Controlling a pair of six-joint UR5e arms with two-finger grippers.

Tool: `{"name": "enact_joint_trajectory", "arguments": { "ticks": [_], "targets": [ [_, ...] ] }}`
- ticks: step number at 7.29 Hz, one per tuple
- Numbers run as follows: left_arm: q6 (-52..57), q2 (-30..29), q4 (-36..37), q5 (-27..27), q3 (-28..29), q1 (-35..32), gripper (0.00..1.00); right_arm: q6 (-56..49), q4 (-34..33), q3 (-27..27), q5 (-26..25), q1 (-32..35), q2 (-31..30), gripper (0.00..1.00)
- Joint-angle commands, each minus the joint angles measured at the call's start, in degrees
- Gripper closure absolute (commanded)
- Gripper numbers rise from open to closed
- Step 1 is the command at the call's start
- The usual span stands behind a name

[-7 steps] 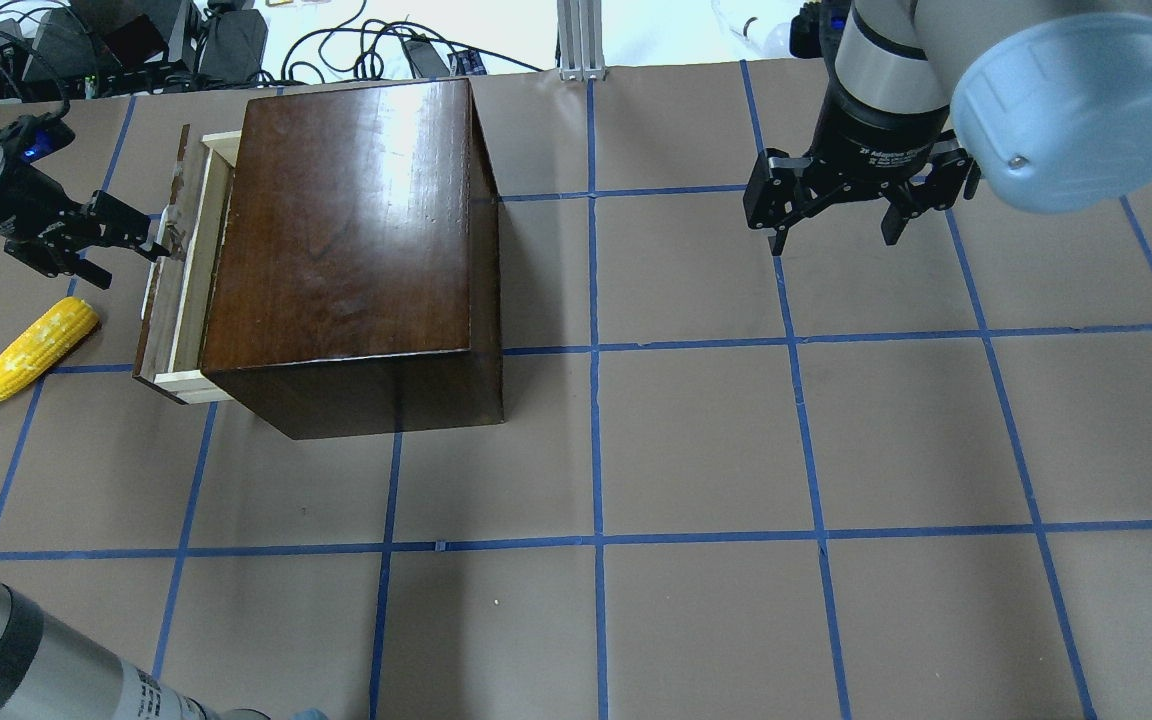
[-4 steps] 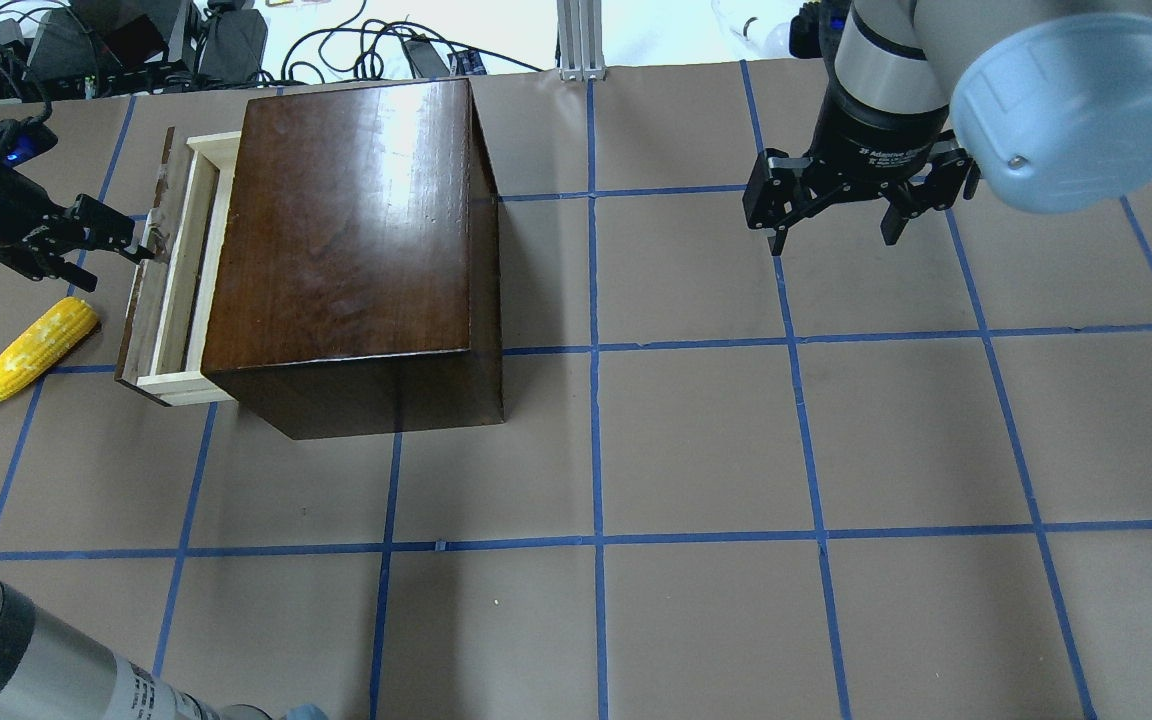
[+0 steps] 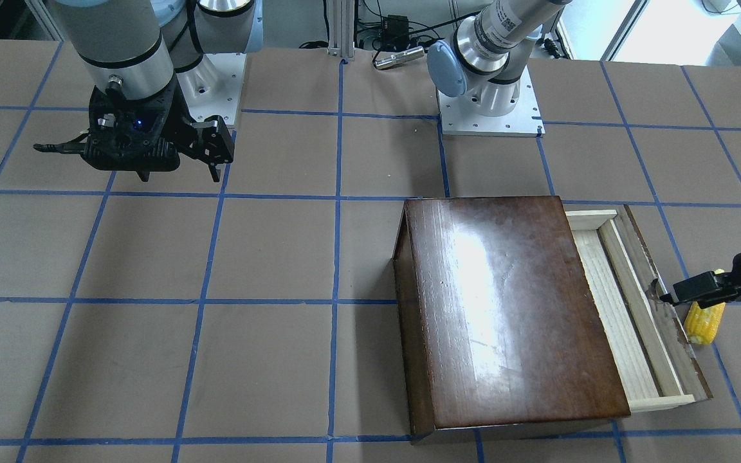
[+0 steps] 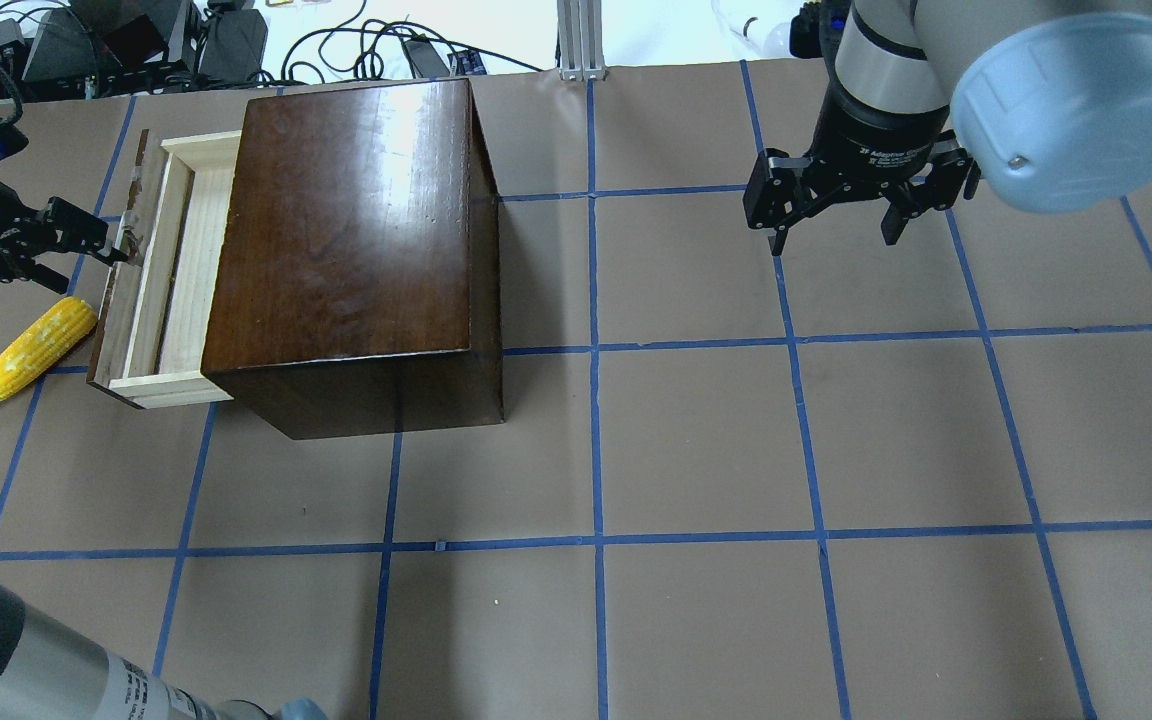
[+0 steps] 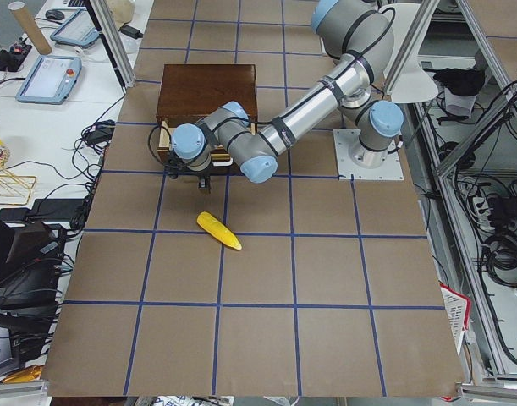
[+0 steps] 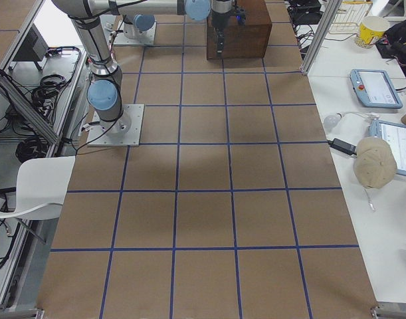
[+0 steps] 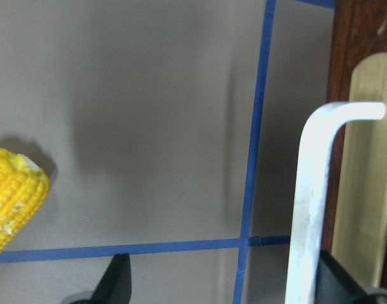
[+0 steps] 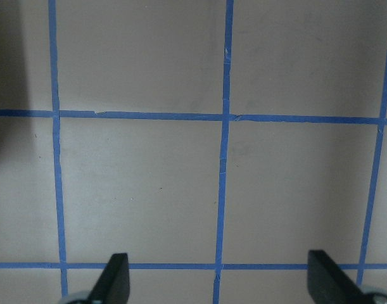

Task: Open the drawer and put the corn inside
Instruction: 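Pull the drawer outward from the cabinet with the left gripper, then release the handle and move the left gripper over the yellow corn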

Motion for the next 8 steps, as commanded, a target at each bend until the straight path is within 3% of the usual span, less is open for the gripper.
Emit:
{"name": "enact_joint_trajectory", "arguments": {
  "ticks": [1,3,6,8],
  "targets": [
    [0.0,0.7,-0.18,2.28,1.5,0.31,0.0,0.0,0.0,0.0,0.0,0.0,0.0,0.0],
    [2.18,0.35,-0.36,4.37,2.81,0.4,0.0,0.0,0.0,0.0,0.0,0.0,0.0,0.0],
    [17.02,-2.19,4.29,7.64,2.03,3.12,0.0,0.0,0.0,0.0,0.0,0.0,0.0,0.0],
    [20.54,-5.78,9.71,14.2,1.94,3.13,0.0,0.0,0.0,0.0,0.0,0.0,0.0,0.0]
  ]
}}
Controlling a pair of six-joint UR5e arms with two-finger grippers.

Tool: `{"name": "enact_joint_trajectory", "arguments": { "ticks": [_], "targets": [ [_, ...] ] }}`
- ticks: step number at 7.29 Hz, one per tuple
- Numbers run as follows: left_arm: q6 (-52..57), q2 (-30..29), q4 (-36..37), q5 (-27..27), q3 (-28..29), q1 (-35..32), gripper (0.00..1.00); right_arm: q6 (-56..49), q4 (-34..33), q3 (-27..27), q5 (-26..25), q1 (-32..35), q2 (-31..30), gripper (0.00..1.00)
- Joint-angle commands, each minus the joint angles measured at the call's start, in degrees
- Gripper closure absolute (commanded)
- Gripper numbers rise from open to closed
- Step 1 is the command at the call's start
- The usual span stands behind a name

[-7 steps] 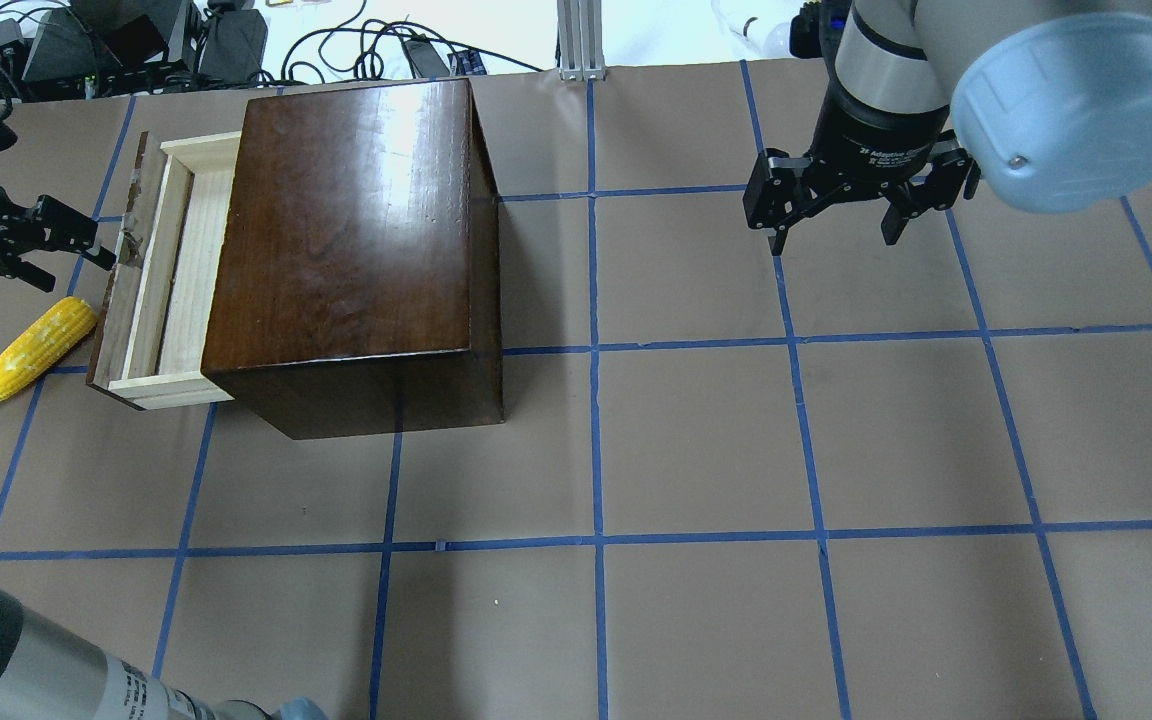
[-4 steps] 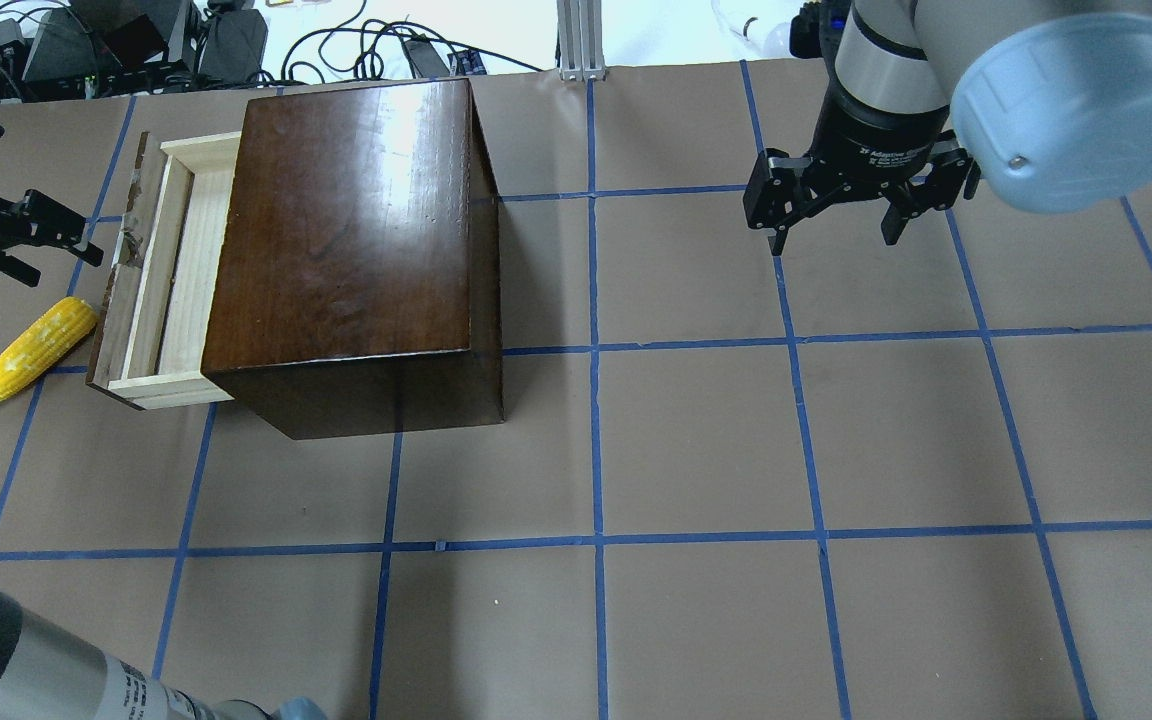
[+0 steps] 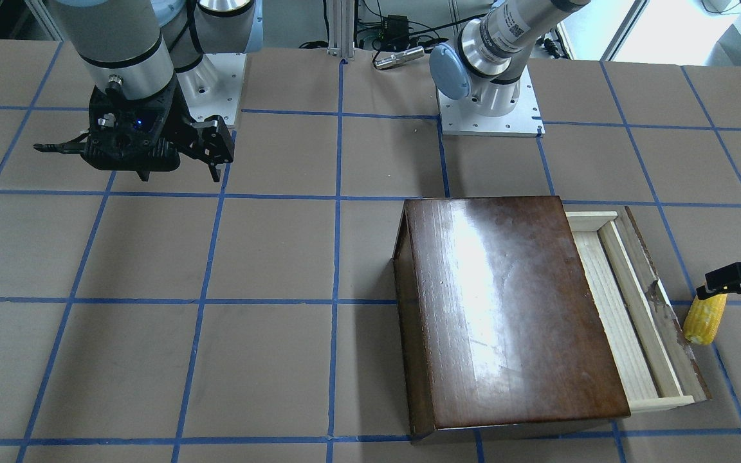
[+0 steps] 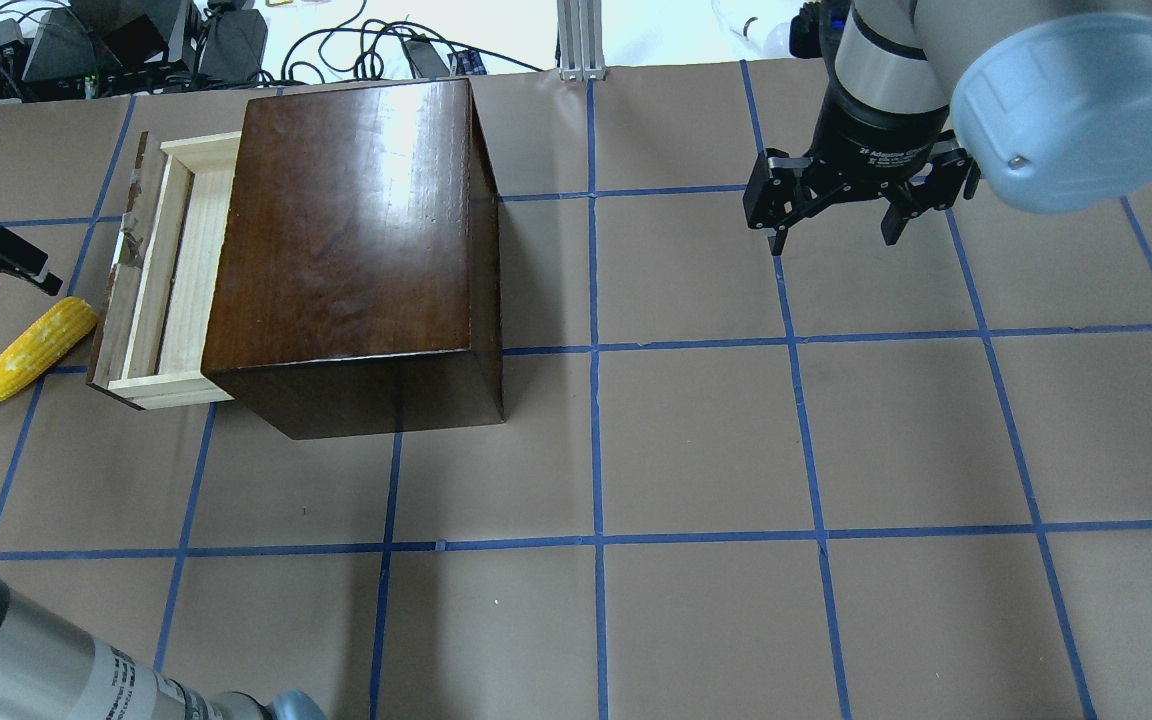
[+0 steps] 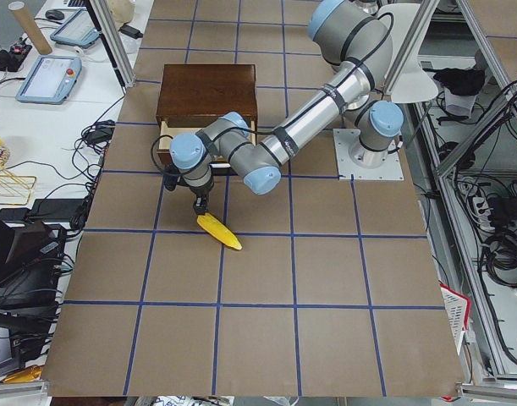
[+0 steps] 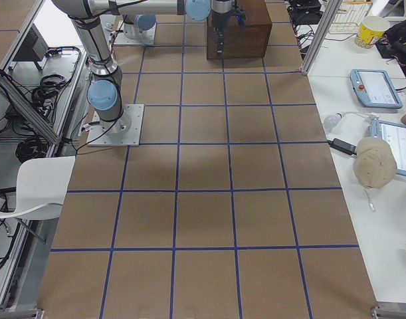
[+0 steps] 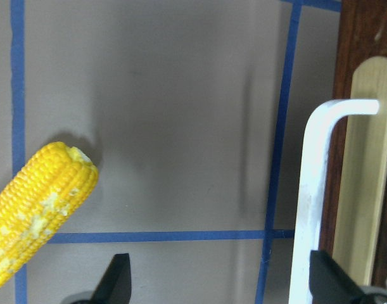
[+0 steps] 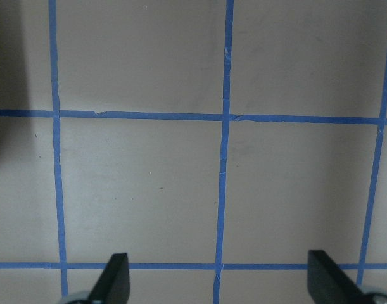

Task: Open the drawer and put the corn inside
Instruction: 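Release the handle and move the left gripper over the yellow corn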

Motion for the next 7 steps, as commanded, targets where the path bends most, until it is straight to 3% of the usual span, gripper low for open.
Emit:
{"name": "enact_joint_trajectory", "arguments": {
  "ticks": [1,7],
  "targets": [
    [6.91,-4.56,6.28,4.83,-0.25,0.24,0.0,0.0,0.0,0.0,0.0,-0.01,0.0,0.0],
    [8.71,-7.84,7.88,5.02,-1.31,0.59,0.0,0.0,0.0,0.0,0.0,-0.01,0.0,0.0]
  ]
}}
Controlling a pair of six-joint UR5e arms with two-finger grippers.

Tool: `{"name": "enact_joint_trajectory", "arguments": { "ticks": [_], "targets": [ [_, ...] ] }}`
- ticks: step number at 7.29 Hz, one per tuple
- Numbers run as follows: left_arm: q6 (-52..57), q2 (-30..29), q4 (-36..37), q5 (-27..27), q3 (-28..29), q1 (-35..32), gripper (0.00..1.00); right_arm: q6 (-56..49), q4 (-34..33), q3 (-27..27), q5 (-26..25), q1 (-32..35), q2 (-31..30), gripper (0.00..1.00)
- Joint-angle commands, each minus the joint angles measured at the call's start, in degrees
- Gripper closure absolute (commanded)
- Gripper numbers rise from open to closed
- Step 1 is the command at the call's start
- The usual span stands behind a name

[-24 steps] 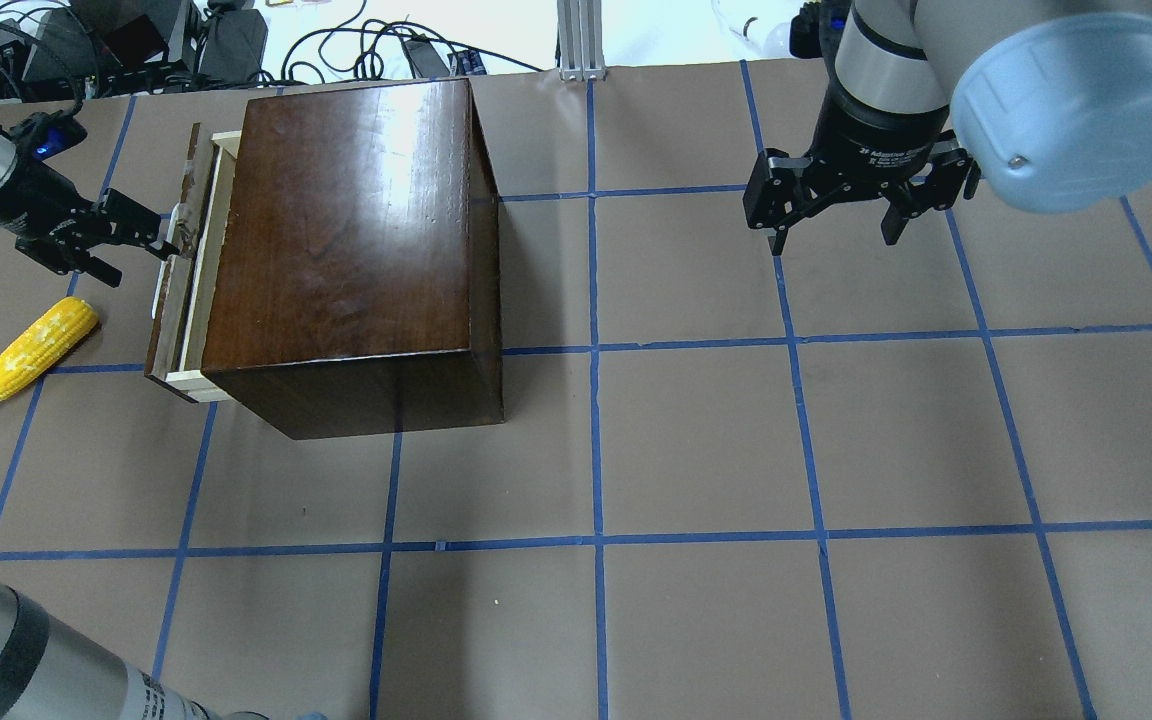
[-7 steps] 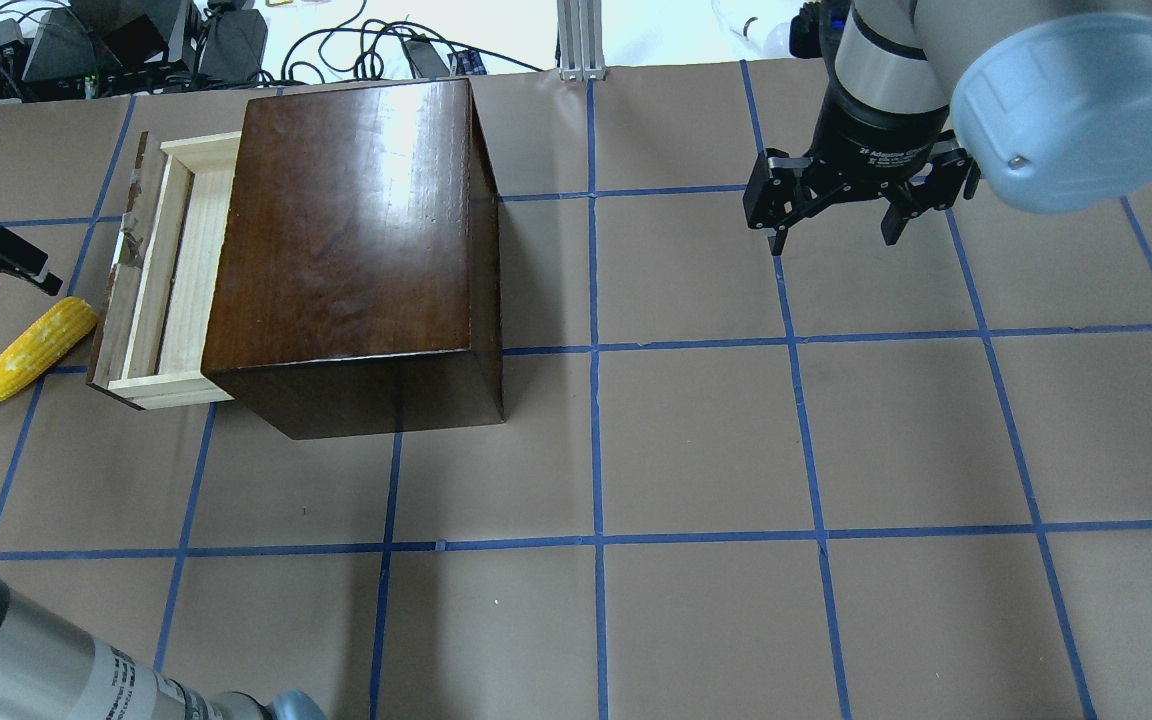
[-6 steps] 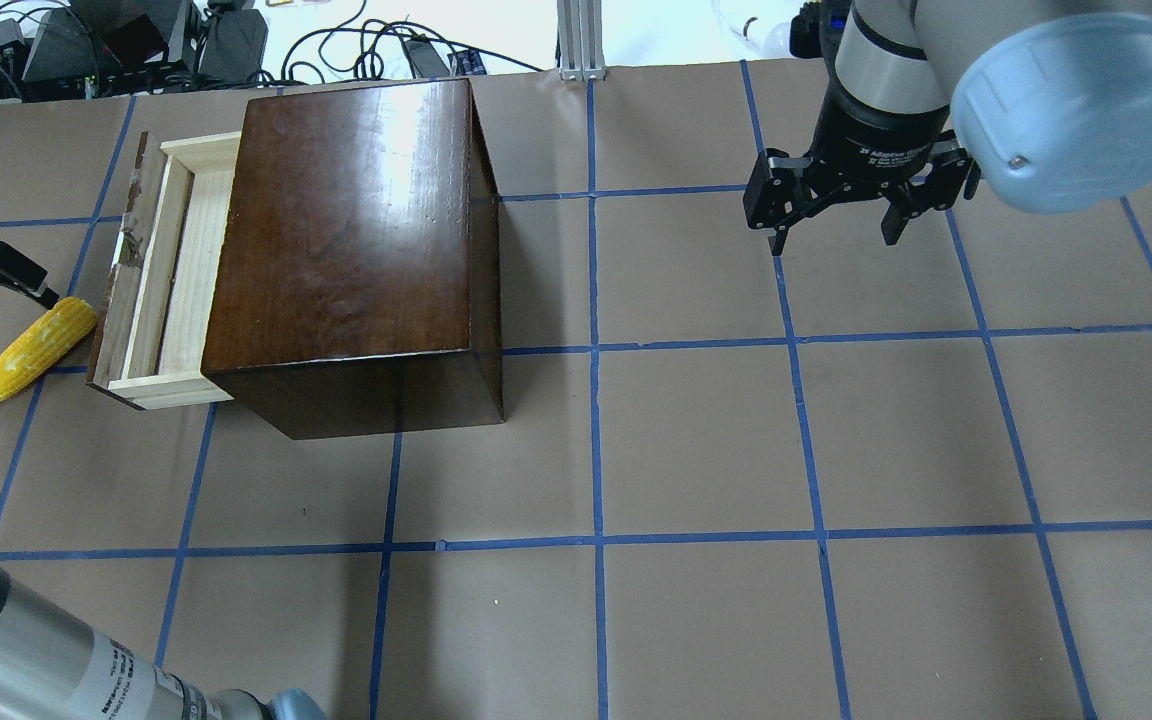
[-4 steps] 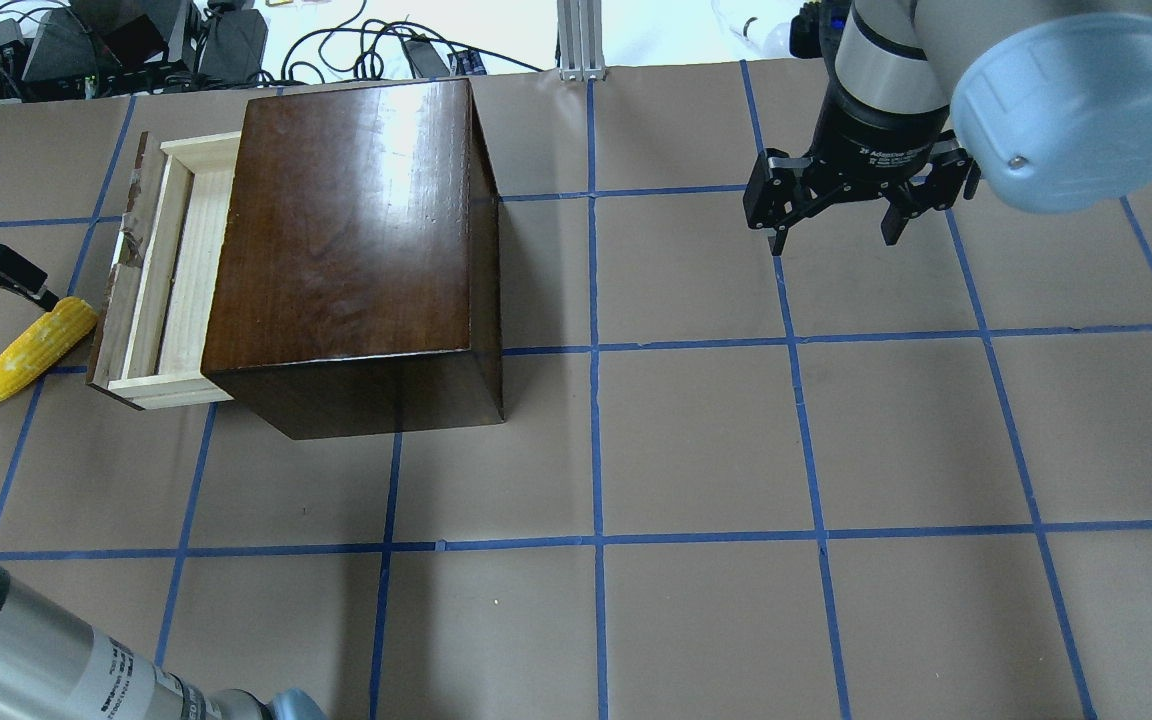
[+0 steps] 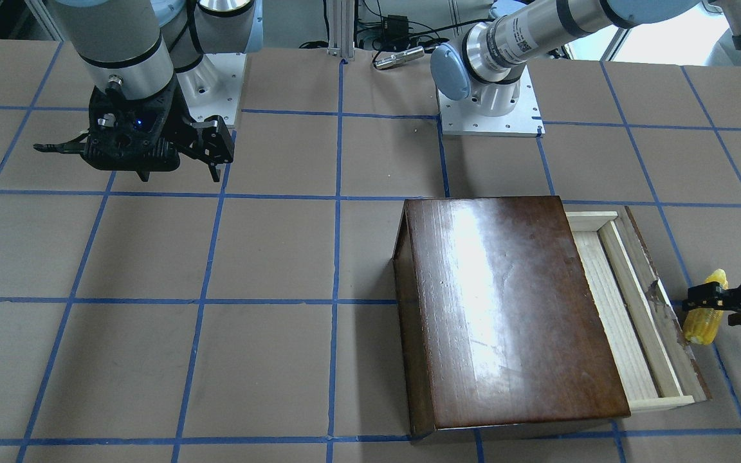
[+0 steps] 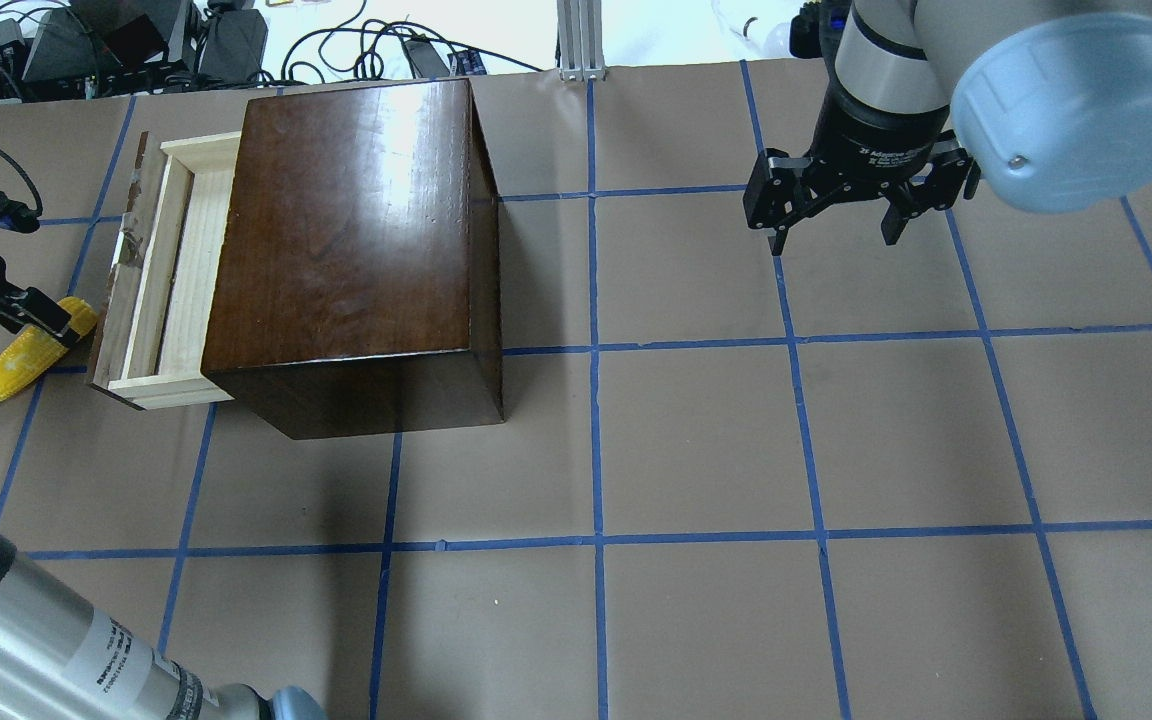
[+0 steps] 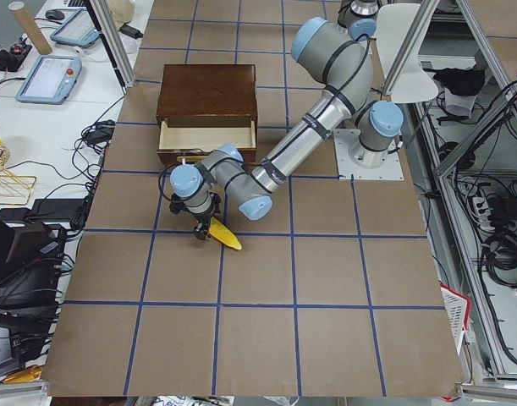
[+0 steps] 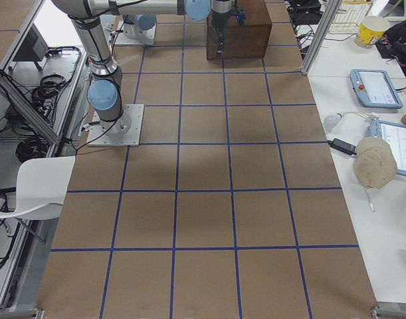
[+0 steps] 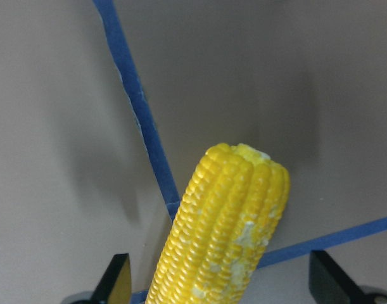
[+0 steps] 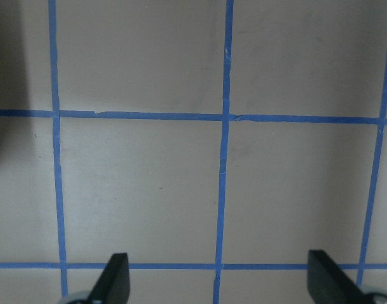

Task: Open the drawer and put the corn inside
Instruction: 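Lower the left gripper and grasp the yellow corn cob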

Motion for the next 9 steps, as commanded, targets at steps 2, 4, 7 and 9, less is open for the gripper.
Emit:
{"name": "enact_joint_trajectory", "arguments": {
  "ticks": [2,4,7,9],
  "targets": [
    [0.16,-0.48,0.67,0.12,-0.07,0.02,0.39,0.0,0.0,0.0,0.0,0.0,0.0,0.0],
    [0.16,-0.39,0.59,0.12,0.01,0.02,0.71,0.0,0.0,0.0,0.0,0.0,0.0,0.0],
    [0.07,0.31,0.5,0.3,0.1,0.02,0.83,0.0,0.0,0.0,0.0,0.0,0.0,0.0],
    [0.07,1.71,-0.38,0.38,0.71,-0.68,0.87,0.0,0.0,0.0,0.0,0.0,0.0,0.0]
  ]
}}
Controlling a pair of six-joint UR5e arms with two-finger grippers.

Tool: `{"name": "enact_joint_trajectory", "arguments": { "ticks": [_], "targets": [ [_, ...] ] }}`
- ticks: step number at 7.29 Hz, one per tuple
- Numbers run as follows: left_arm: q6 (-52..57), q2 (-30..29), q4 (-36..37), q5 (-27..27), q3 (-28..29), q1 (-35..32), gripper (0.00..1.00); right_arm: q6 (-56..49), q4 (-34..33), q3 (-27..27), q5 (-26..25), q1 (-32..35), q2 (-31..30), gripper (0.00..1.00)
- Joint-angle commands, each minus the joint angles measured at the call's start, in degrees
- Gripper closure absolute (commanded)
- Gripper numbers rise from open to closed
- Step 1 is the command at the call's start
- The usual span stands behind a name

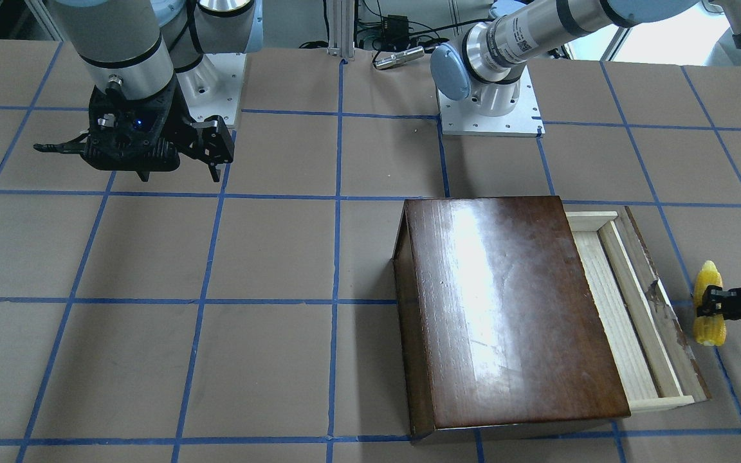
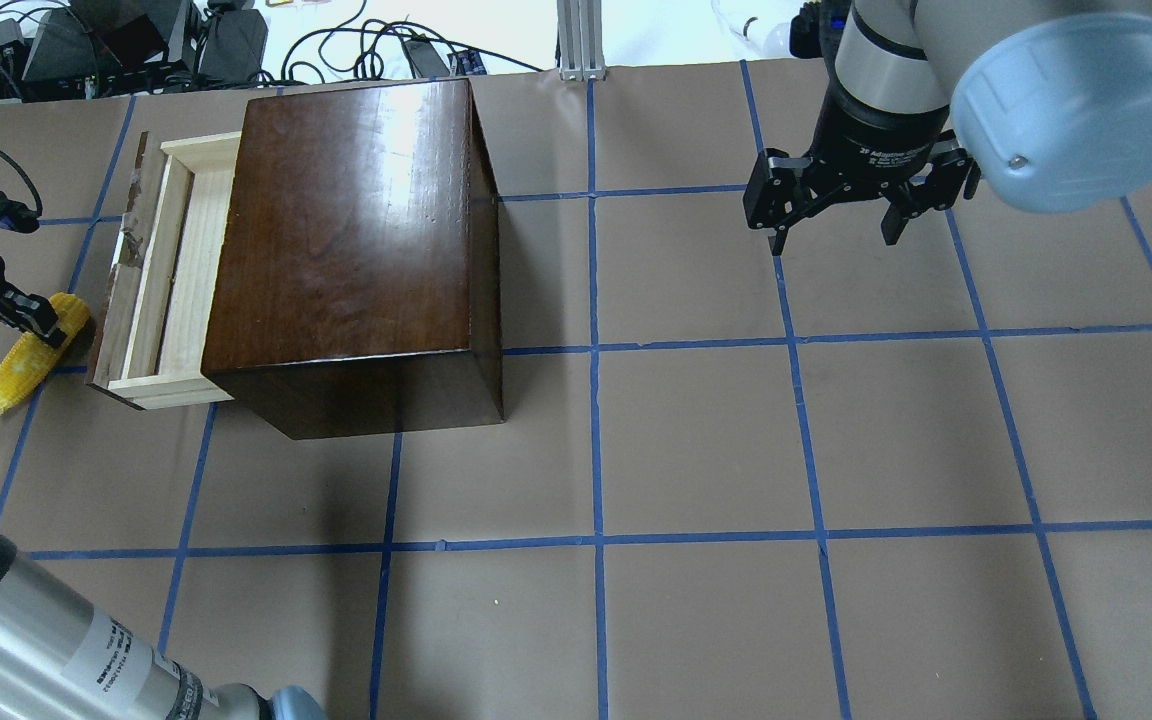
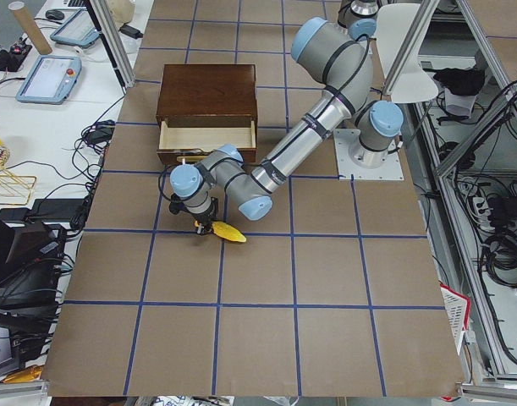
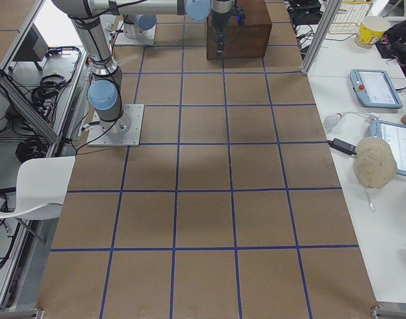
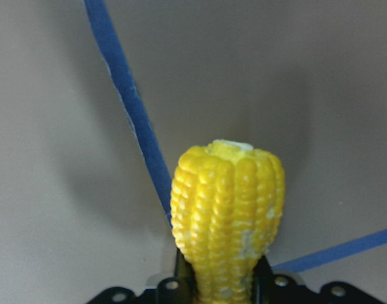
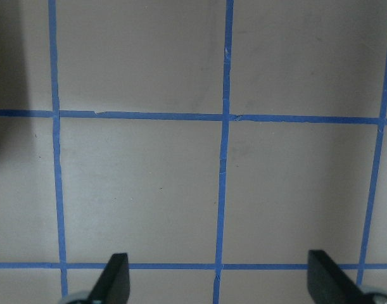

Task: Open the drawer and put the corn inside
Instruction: 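Lower the left gripper and grasp the yellow corn cob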

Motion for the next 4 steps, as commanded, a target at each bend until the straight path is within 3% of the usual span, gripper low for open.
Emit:
{"name": "enact_joint_trajectory", "arguments": {
  "ticks": [1,4],
  "targets": [
    [0.0,2.5,-1.15,1.26,0.74,-0.9,0.87,0.0,0.0,0.0,0.0,0.0,0.0,0.0],
    [-4.01,9.44,-4.83,-0.3,2.4,-4.92,0.87,0.0,0.0,0.0,0.0,0.0,0.0,0.0]
  ]
}}
